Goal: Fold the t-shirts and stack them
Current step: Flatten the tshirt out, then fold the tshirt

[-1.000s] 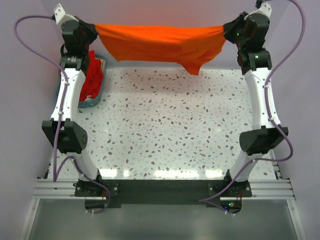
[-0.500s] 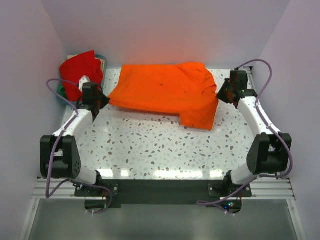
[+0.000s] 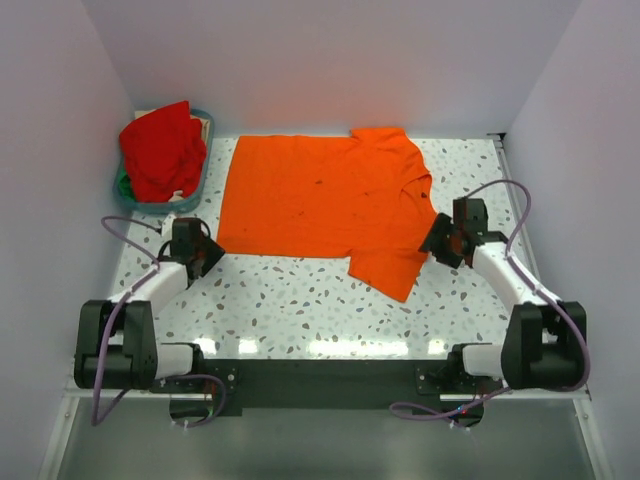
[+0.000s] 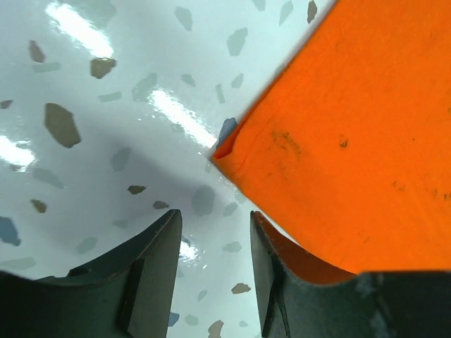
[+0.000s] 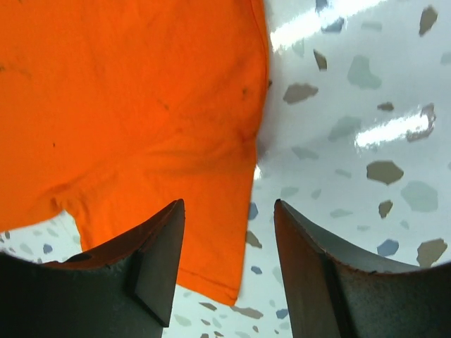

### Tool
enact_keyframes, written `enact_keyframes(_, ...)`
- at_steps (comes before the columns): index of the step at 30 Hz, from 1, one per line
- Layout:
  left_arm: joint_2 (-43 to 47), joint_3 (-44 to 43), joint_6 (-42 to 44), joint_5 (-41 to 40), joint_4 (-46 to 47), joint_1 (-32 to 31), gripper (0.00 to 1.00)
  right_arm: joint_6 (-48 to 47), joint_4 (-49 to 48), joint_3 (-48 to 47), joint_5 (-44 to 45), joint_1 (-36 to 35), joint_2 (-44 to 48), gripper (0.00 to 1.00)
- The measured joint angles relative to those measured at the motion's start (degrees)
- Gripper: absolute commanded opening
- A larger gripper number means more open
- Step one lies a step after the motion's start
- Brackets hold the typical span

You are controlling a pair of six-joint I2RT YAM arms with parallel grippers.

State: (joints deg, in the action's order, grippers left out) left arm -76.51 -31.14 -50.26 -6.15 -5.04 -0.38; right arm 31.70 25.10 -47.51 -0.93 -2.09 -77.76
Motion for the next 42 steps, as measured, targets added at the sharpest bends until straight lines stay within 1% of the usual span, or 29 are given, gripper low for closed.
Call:
enact_keyframes(3,3.7,1.3,-0.6,-2.7,-0.9,0.0,0.50,0.9,-0.3,5.5,-0.7,-0.7,5.7,0.57)
enact_keyframes(6,4.1,1.4,-1.3,-3.8,-0.8,0.0,0.50,2.0,-0.5,9.2,-0.8,-2.6,8.6,0.57)
enact_keyframes(8,3.4,1.3,-1.4,-4.1,-0.8,0.0,0.50,2.9,-0.6,10.8,-0.2,-5.1,9.3,0.57)
enact_keyframes(13,-1.6,-1.6,-1.4,-4.8,-1.0,0.0,0.49,5.1,-1.4,13.1,0.7,-11.7,9.7,0.57)
enact_keyframes(17,-4.3,-3.3,-1.4,-5.0,-0.6,0.0,0.48,6.3,-1.7,15.5,2.0,-12.1,11.5,0.57)
enact_keyframes(21,-5.6,-4.2,-1.4,-5.0,-0.4,0.0,0.45,7.0,-1.7,16.8,3.0,-12.3,13.7,0.57)
enact_keyframes(23,-6.3,-4.8,-1.4,-5.1,-0.4,0.0,0.42,7.4,-1.9,16.9,3.0,-12.8,13.9,0.57)
enact_keyframes(26,-7.1,-5.4,-1.4,-5.1,-0.3,0.0,0.40,7.8,-2.0,17.0,3.3,-14.3,13.5,0.56)
enact_keyframes(35,-9.1,-6.9,-1.4,-6.1,0.0,-0.1,0.39,10.1,-2.0,16.9,8.1,-22.8,9.1,0.56)
enact_keyframes(37,-9.5,-7.1,-1.4,-6.3,0.2,-0.1,0.38,10.5,-2.5,16.5,9.2,-23.8,8.3,0.52)
enact_keyframes(39,-9.9,-7.5,-1.4,-6.6,0.3,-0.2,0.34,10.8,-2.8,16.3,10.2,-24.4,7.8,0.45)
enact_keyframes(40,-10.1,-7.6,-1.4,-6.8,0.3,-0.2,0.30,11.0,-3.1,16.3,10.6,-24.5,7.6,0.42)
enact_keyframes(41,-10.3,-7.7,-1.5,-7.0,0.3,-0.2,0.28,11.2,-3.3,16.3,10.8,-24.6,7.4,0.33)
enact_keyframes(42,-10.6,-7.8,-1.6,-7.2,0.4,-0.2,0.25,11.3,-3.5,16.3,10.9,-24.6,7.2,0.29)
